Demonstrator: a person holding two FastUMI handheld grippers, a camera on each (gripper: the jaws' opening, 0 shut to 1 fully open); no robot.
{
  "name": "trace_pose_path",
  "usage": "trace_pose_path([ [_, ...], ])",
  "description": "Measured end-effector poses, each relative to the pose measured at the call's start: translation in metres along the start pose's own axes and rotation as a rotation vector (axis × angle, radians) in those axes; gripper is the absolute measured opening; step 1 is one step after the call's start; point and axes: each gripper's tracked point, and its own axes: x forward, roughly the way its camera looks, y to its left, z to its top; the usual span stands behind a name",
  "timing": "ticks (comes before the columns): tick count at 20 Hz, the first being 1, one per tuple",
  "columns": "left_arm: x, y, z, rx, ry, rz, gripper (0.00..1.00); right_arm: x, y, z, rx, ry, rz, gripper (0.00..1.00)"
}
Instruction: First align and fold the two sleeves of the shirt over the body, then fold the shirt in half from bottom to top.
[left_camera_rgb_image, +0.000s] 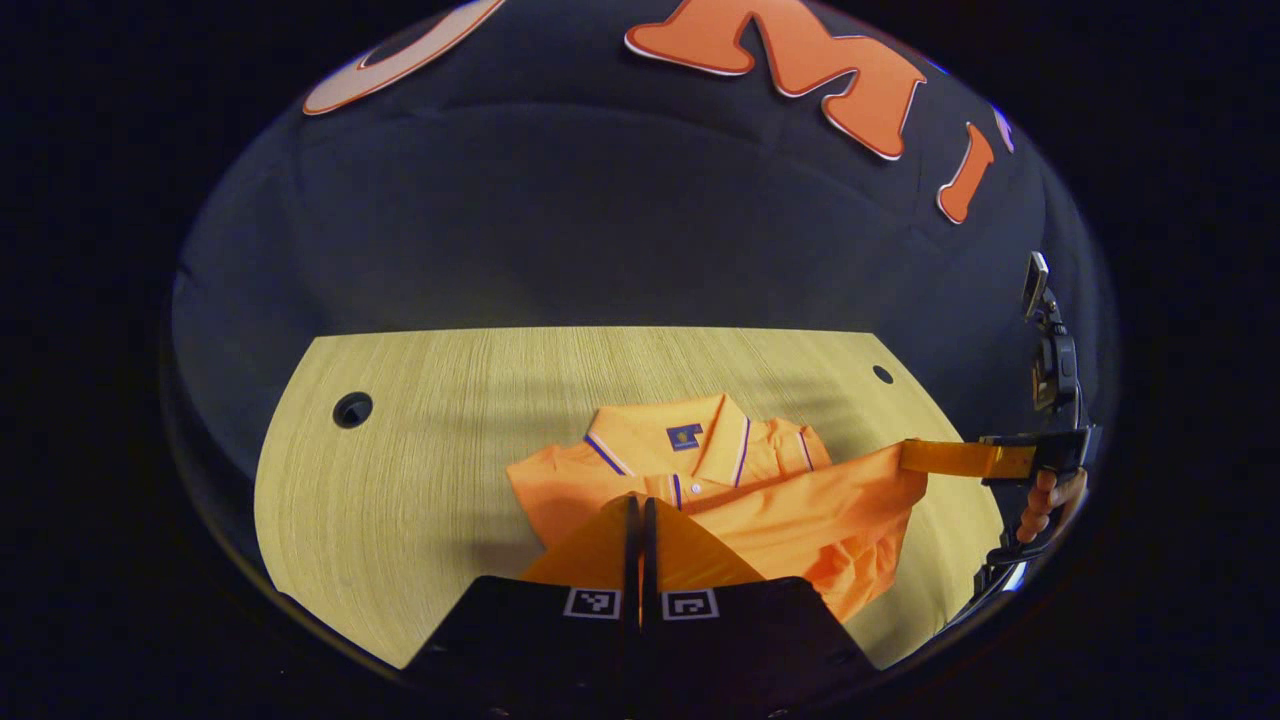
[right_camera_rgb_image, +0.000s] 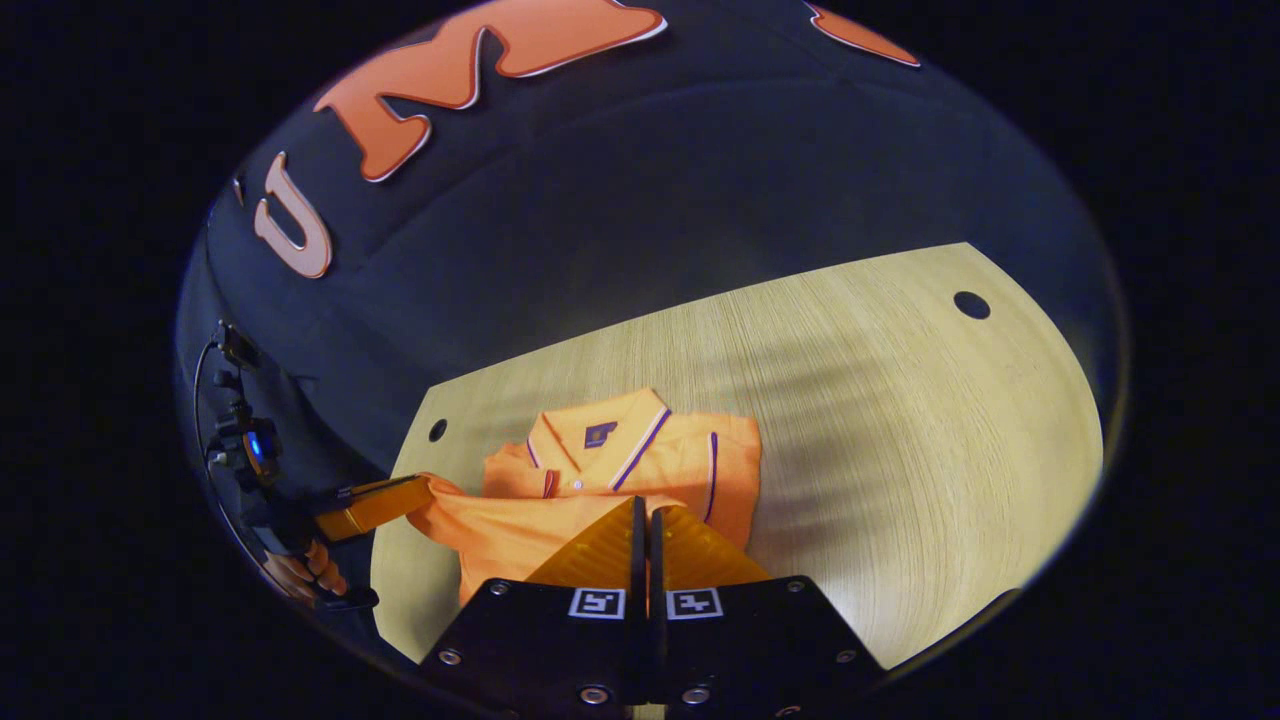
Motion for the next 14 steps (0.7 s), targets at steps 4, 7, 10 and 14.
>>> trace_pose_path([
  [4, 0.041, 0.028, 0.015, 0.007, 0.006, 0.032, 0.01, 0.042, -0.012, 0.032, 0.003, -0.009, -0.048, 0.01],
  [7, 0.065, 0.051, 0.019, 0.009, 0.015, 0.069, 0.0, 0.072, -0.027, 0.041, -0.011, 0.005, -0.102, 0.01],
  [10, 0.083, 0.063, 0.021, -0.013, 0.025, 0.091, 0.0, 0.086, -0.04, 0.047, -0.052, 0.016, -0.161, 0.01],
  [14, 0.094, 0.076, 0.021, -0.008, 0.053, 0.154, 0.05, 0.094, -0.051, 0.058, -0.043, -0.003, -0.209, 0.01],
])
